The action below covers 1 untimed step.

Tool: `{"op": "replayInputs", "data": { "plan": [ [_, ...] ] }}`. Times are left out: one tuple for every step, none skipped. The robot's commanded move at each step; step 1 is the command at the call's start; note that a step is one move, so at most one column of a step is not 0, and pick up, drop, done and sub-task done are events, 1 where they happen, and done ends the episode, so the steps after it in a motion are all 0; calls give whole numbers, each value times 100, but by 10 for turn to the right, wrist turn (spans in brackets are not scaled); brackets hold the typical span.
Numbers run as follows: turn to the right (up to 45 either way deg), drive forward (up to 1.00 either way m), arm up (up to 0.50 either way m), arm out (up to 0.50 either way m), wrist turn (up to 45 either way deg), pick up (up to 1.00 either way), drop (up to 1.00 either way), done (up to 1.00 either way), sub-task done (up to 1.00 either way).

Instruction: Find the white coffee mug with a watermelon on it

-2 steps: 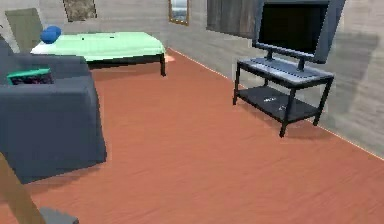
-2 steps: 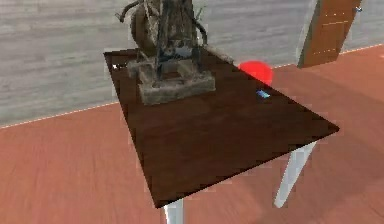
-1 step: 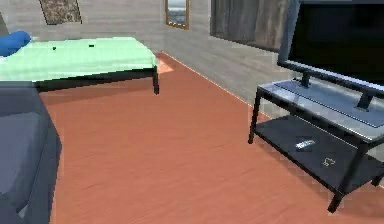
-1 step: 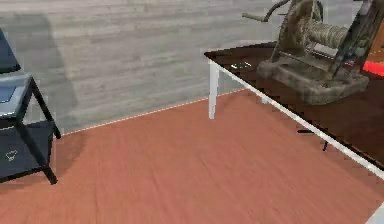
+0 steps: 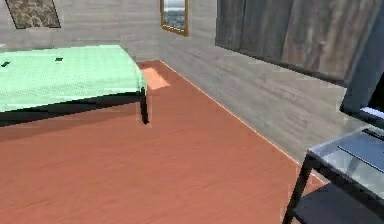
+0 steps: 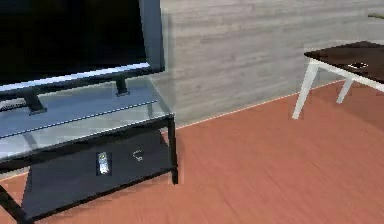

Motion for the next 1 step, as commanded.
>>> {"op": "replayInputs", "data": {
  "plan": [
    [0,100,0,0,0,0,0,0,0]
  ]
}}
